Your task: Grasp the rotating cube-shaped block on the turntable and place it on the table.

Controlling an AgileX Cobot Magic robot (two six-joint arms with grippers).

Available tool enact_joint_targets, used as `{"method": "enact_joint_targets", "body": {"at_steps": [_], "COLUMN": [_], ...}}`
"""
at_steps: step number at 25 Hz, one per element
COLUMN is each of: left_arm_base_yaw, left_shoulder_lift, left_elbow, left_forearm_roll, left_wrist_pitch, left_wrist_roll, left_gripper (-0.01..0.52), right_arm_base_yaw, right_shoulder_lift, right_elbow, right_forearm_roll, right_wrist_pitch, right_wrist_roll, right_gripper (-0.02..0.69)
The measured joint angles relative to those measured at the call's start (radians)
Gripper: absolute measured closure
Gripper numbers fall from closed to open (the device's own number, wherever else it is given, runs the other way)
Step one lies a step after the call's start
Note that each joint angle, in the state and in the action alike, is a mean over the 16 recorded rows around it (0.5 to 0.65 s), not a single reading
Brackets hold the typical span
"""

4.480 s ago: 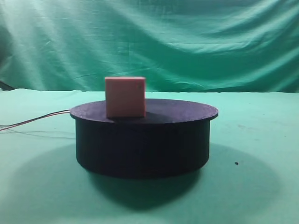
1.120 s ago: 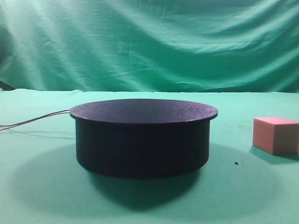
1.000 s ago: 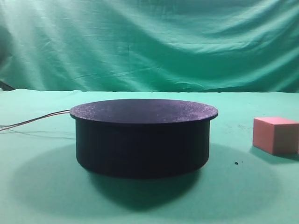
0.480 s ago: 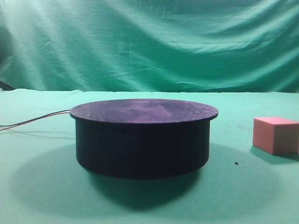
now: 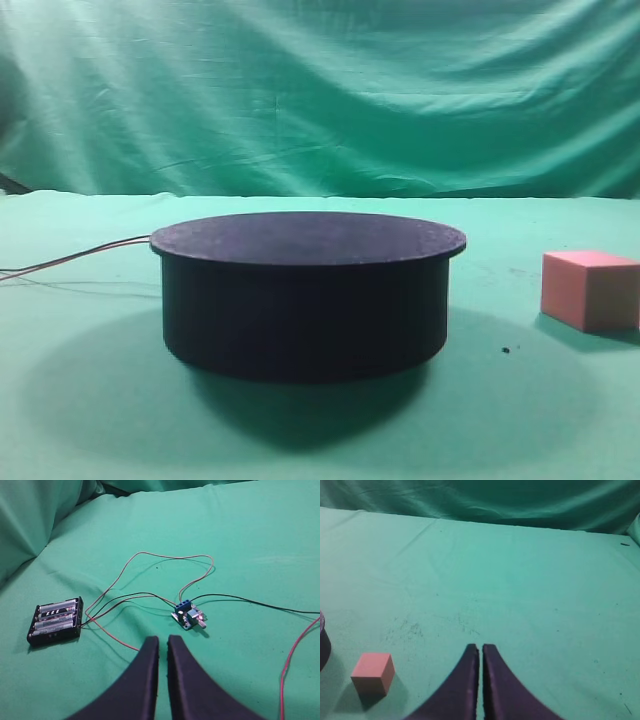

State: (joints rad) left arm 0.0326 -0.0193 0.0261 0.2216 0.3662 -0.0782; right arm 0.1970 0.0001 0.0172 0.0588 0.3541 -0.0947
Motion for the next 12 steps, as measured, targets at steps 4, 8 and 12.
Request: {"method": "enact_joint_targets", "body": {"at_steps": [4, 8, 12], "left_arm_base_yaw": [0.0, 0.0, 0.0], "left_shoulder_lift": [0.0, 0.0, 0.0], "left_elbow": [0.0, 0.0, 0.0], "left_forearm_roll": [0.0, 0.0, 0.0], "left_wrist_pitch": [0.0, 0.0, 0.0], "left_wrist_roll": [0.0, 0.0, 0.0], "left_gripper": [0.514, 0.514, 0.514], "right_arm_base_yaw": [0.0, 0.0, 0.0], "right_shoulder_lift": [-0.009, -0.009, -0.009], "right_elbow": [0.009, 0.009, 0.009], "right_forearm_roll": [0.003, 0.004, 0.004], "right_wrist_pitch": [0.011, 0.016, 0.017], "right_wrist_roll": [0.004, 0.009, 0.011], "right_gripper": [0.665, 0.665, 0.665]}}
